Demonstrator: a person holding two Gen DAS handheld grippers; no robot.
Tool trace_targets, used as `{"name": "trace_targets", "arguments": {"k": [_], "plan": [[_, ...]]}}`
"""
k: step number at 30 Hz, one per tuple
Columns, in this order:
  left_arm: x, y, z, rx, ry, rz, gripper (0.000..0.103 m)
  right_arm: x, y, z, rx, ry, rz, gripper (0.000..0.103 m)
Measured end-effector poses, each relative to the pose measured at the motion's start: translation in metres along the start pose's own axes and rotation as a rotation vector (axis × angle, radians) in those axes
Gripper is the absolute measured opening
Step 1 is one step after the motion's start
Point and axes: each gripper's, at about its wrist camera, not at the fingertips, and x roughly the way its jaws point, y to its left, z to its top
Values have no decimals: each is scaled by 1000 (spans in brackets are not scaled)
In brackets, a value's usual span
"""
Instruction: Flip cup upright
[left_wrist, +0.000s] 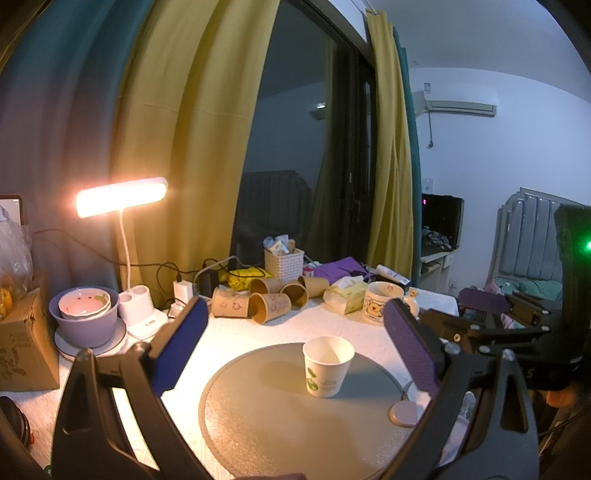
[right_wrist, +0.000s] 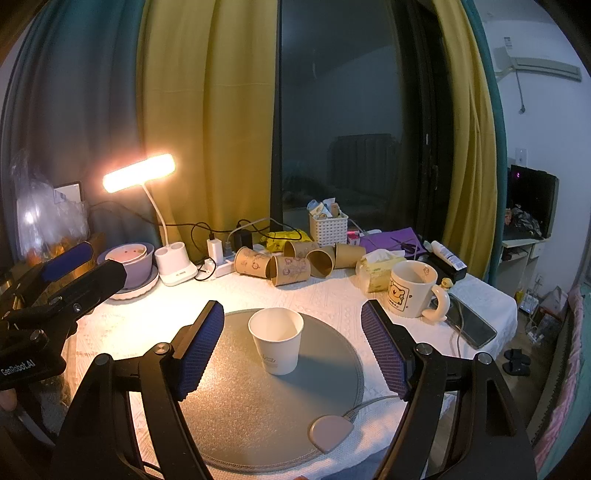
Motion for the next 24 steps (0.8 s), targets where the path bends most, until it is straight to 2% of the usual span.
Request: {"name": "trace_targets", "arguments": {"k": [24], "plan": [[-1, -1, -1, -1, -2, 2, 97, 1, 0, 1, 0, 2, 1, 80]]}}
